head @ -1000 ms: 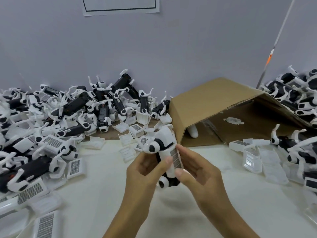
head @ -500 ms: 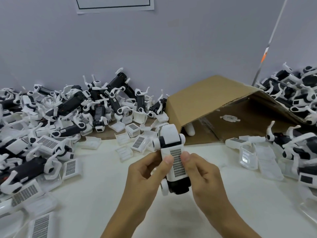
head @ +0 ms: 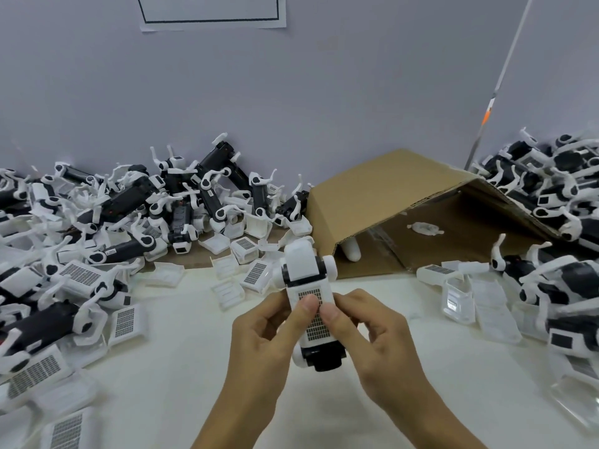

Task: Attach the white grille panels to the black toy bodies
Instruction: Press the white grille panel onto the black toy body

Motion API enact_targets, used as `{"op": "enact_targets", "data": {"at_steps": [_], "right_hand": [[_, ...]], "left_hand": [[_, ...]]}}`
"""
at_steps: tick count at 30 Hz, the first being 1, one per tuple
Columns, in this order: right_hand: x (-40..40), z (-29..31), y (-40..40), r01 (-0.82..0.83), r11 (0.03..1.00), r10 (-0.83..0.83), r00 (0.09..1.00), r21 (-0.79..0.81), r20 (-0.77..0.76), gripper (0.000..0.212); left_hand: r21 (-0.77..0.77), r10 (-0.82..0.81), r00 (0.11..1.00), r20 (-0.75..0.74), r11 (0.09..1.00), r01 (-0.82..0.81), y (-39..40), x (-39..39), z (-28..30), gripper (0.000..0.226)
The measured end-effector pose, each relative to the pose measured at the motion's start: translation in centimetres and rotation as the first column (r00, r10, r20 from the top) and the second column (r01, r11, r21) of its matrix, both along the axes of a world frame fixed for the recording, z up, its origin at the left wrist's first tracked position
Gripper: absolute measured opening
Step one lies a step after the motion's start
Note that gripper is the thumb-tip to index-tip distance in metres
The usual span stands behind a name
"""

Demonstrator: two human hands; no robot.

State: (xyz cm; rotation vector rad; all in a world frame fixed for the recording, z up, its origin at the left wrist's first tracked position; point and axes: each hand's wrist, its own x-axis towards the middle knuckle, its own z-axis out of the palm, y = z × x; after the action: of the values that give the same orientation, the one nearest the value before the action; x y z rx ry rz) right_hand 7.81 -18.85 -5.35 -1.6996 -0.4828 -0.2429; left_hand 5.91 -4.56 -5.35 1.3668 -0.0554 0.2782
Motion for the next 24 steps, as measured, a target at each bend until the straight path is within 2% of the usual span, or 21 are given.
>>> {"op": "enact_targets", "data": {"at_steps": [3,4,7,8,10,11,12,14,16,17,18,19,20,21,22,23,24], "right_hand": [[-0.1,0.8,-0.5,-0.035,0.999,0.032,0.995,-0.032,-0.099,0.026],[-0.2,1.0,-0.6,-0.074,0.996,0.067,0.989,-0.052,-0.132,0.024],[-0.7,1.7,-1.0,-0.124,0.987,0.110,0.985,-0.101,-0.130,0.041],[-0.9,2.1,-1.2,-0.081,0.989,0.073,0.995,-0.123,-0.068,0.040],[-1.4,3.0,-2.3,0.127,0.969,-0.072,0.966,-0.213,0.247,0.036],[-1.5,3.8,-3.2,0.248,0.940,-0.123,0.887,-0.234,0.445,0.035],[-1.6,4.7,-4.5,0.349,0.909,-0.137,0.767,-0.228,0.627,0.031],[-1.3,7.1,-7.8,0.477,0.858,-0.086,0.501,-0.192,0.861,0.025],[-0.7,10.2,-11.1,0.595,0.792,-0.065,0.302,-0.135,0.951,0.018],[-0.1,11.8,-12.6,0.657,0.749,-0.091,0.237,-0.090,0.967,0.017],[0.9,13.3,-14.1,0.729,0.682,-0.153,0.215,-0.055,0.964,0.016],[2.1,14.7,-15.4,0.817,0.572,-0.254,0.255,-0.067,0.933,0.015],[3.1,16.3,-16.3,0.888,0.421,-0.385,0.358,-0.183,0.851,0.022],[4.1,17.6,-17.0,0.882,0.278,-0.524,0.470,-0.380,0.710,0.036],[4.6,18.1,-17.4,0.815,0.211,-0.643,0.531,-0.539,0.552,0.047],[4.7,18.1,-17.4,0.753,0.223,-0.685,0.573,-0.620,0.450,0.052],[4.6,17.6,-17.1,0.719,0.275,-0.655,0.626,-0.638,0.423,0.049]], "left_hand": [[0.006,-0.013,1.000,-0.016,1.000,0.013,-0.1,0.0,0.0,0.031],[0.023,0.019,1.000,-0.019,1.000,-0.019,-0.1,-0.1,0.0,0.026],[0.072,0.193,0.981,0.017,0.978,-0.194,0.2,0.2,0.5,0.013],[0.068,0.219,0.976,0.014,0.973,-0.219,0.1,0.2,0.7,0.012],[0.022,0.193,0.981,0.007,0.981,-0.193,-0.1,0.2,1.3,0.026],[-0.045,0.131,0.991,0.021,0.990,-0.130,-0.2,0.0,1.6,0.036],[-0.126,0.054,0.998,0.044,0.991,-0.049,-0.3,-0.3,2.0,0.050],[-0.251,-0.101,0.992,0.078,0.961,0.118,-0.5,-0.8,2.6,0.079],[-0.307,-0.188,0.977,0.095,0.929,0.209,-0.7,-1.1,2.8,0.089],[-0.313,-0.208,0.973,0.099,0.922,0.229,-0.7,-1.0,2.8,0.090],[-0.321,-0.215,0.971,0.101,0.917,0.236,-0.8,-1.0,2.7,0.090],[-0.327,-0.214,0.971,0.103,0.915,0.236,-0.9,-0.9,2.6,0.089],[-0.327,-0.211,0.972,0.102,0.916,0.233,-1.0,-0.8,2.5,0.085],[-0.322,-0.211,0.972,0.107,0.917,0.235,-1.0,-0.7,2.2,0.076],[-0.324,-0.215,0.970,0.115,0.915,0.242,-1.0,-0.6,2.0,0.059],[-0.342,-0.220,0.968,0.120,0.906,0.248,-1.0,-0.4,1.8,0.040],[-0.353,-0.220,0.969,0.115,0.902,0.247,-1.0,-0.3,1.7,0.030]]}}
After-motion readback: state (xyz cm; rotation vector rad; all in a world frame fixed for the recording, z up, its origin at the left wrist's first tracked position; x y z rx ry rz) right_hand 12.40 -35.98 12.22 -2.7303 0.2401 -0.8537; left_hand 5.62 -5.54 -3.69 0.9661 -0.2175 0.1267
